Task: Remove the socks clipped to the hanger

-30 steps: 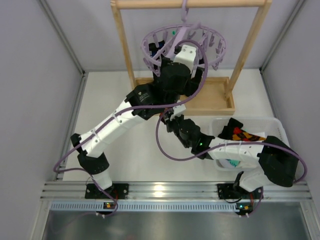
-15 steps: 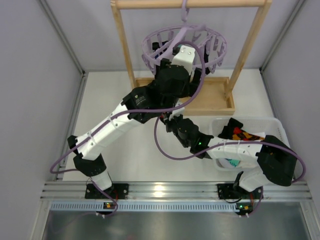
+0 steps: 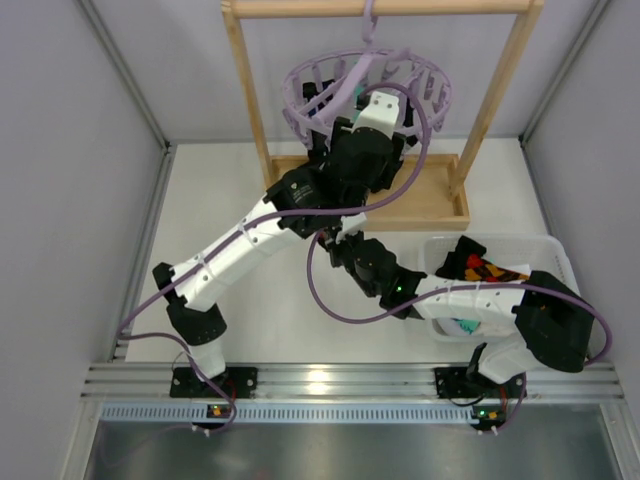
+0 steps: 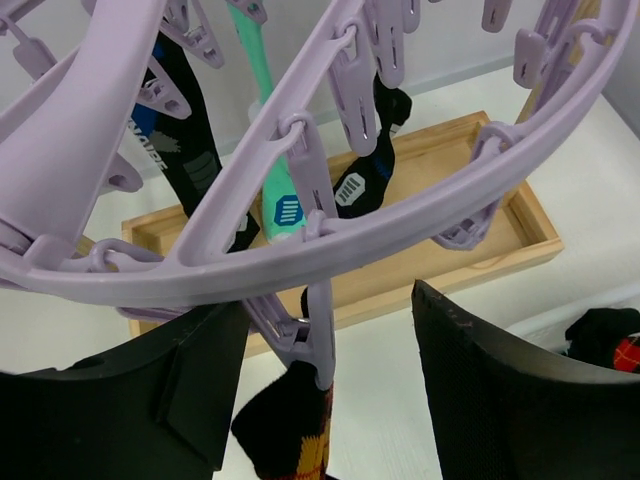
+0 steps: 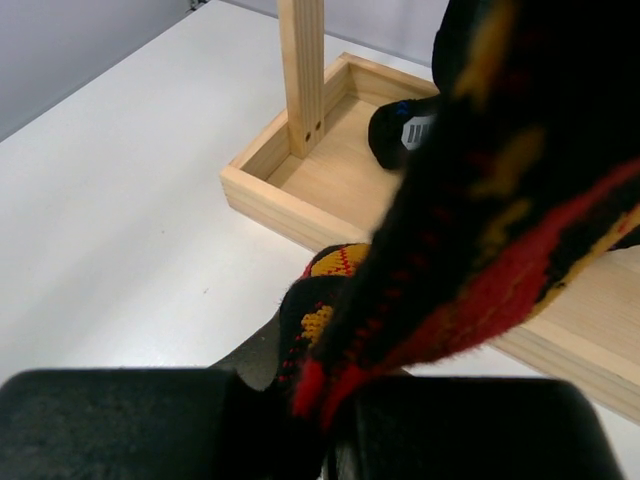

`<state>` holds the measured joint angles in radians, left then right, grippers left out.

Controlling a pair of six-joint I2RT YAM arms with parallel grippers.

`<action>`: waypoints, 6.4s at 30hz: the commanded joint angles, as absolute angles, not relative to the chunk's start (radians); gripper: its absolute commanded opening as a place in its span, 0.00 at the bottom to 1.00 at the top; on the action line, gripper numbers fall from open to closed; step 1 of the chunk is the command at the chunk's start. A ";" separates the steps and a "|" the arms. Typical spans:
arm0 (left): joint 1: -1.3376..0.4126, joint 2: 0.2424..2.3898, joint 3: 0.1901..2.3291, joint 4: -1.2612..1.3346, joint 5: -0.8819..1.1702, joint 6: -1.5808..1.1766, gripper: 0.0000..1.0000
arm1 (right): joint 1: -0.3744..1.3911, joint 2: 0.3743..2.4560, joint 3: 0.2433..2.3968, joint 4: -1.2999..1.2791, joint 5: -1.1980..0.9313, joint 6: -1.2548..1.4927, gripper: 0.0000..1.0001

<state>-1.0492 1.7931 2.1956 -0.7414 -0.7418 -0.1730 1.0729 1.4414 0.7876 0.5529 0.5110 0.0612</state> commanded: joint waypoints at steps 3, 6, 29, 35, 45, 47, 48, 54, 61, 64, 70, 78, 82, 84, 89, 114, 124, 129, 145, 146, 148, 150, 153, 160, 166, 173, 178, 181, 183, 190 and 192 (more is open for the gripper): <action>-1.020 1.802 2.229 -0.687 -0.753 -0.172 0.65 | 1.098 1.410 0.825 0.563 0.485 0.048 0.00; -1.019 1.807 2.226 -0.673 -0.753 -0.170 0.58 | 1.100 1.414 0.819 0.564 0.485 0.049 0.00; -1.015 1.787 2.187 -0.635 -0.742 -0.192 0.10 | 1.100 0.981 0.557 0.405 0.653 0.083 0.00; -1.008 1.781 2.181 -0.632 -0.746 -0.206 0.10 | 1.086 0.735 0.538 0.178 0.756 0.089 0.00; -1.006 1.723 2.108 -0.635 -0.678 -0.252 0.67 | 0.829 0.715 0.854 -0.542 0.763 0.317 0.00; -1.006 1.709 2.088 -0.635 -0.664 -0.262 0.85 | 0.731 0.759 0.909 -0.660 0.735 0.344 0.00; -1.006 1.692 2.079 -0.635 -0.654 -0.267 0.92 | 0.704 0.771 0.922 -0.692 0.726 0.353 0.00; -1.006 1.577 1.958 -0.635 -0.609 -0.314 0.98 | 0.592 0.825 1.011 -0.874 0.735 0.377 0.00; -1.006 1.416 1.725 -0.630 -0.637 -0.403 0.98 | 0.393 0.808 1.039 -0.852 0.662 0.325 0.00; -1.006 1.359 1.596 -0.627 -0.672 -0.440 0.98 | 0.160 0.808 0.994 -0.784 0.487 0.330 0.00; -1.006 1.276 1.464 -0.630 -0.693 -0.440 0.98 | -0.021 0.609 0.703 -0.505 0.295 0.558 0.00; -1.005 1.109 1.370 -0.630 -0.675 -0.465 0.98 | -0.279 0.641 0.457 -0.339 0.065 0.725 0.00; -1.006 1.029 1.342 -0.632 -0.643 -0.466 0.98 | -0.470 0.687 0.368 -0.285 -0.148 0.719 0.00; -1.006 0.994 1.338 -0.632 -0.634 -0.466 0.98 | -0.506 0.698 0.383 -0.304 -0.222 0.684 0.16; -1.006 0.963 1.316 -0.635 -0.644 -0.459 0.98 | -0.529 0.563 0.509 -0.452 -0.175 0.657 0.94; -1.006 0.986 1.186 -0.630 -0.719 -0.529 0.98 | -0.297 0.609 0.805 -0.169 -0.732 0.588 0.99; -1.006 1.022 1.103 -0.630 -0.680 -0.606 0.98 | 0.297 0.949 0.772 0.144 -0.316 0.436 1.00; -1.005 1.018 1.066 -0.600 -0.828 -0.623 0.98 | 0.334 1.023 0.658 0.427 -0.261 0.511 0.98; -0.591 1.198 0.555 0.602 -0.189 -0.467 0.98 | 0.339 0.734 0.529 0.275 -0.212 0.405 1.00; -0.588 1.238 0.575 0.641 -0.189 -0.450 0.98 | 0.337 0.677 0.528 0.240 -0.212 0.405 0.99; -0.581 1.382 0.616 0.710 -0.184 -0.428 0.98 | 0.337 0.629 0.523 0.207 -0.221 0.413 0.99; -0.563 1.525 0.708 0.732 -0.144 -0.422 0.98 | 0.337 0.569 0.525 0.170 -0.244 0.417 0.99; -0.538 1.679 0.810 0.793 -0.143 -0.400 0.98 | 0.337 0.509 0.541 0.112 -0.281 0.411 0.99; -0.476 1.913 1.081 0.810 -0.066 -0.339 0.98 | 0.339 0.420 0.633 -0.035 -0.377 0.307 1.00; -0.422 2.109 1.277 0.808 -0.034 -0.304 0.98 | 0.339 0.397 0.626 -0.011 -0.500 0.319 0.99; -0.391 2.246 1.442 0.807 -0.005 -0.239 0.98 | 0.339 0.425 0.595 0.104 -0.594 0.365 1.00; -0.391 2.263 1.486 0.807 -0.014 -0.198 0.81 | 0.339 0.426 0.580 0.117 -0.594 0.365 1.00; -0.393 2.235 1.470 0.808 -0.005 -0.209 0.25 | 0.341 0.440 0.566 0.147 -0.597 0.377 0.99; -0.396 2.212 1.438 0.808 -0.014 -0.227 0.00 | 0.341 0.459 0.561 0.158 -0.601 0.385 0.99; -0.478 1.989 1.237 0.807 -0.217 -0.215 0.00 | 0.339 0.451 0.561 0.141 -0.594 0.377 0.99; -0.528 1.935 1.169 0.807 -0.285 -0.184 0.00 | 0.341 0.436 0.569 0.127 -0.578 0.364 0.99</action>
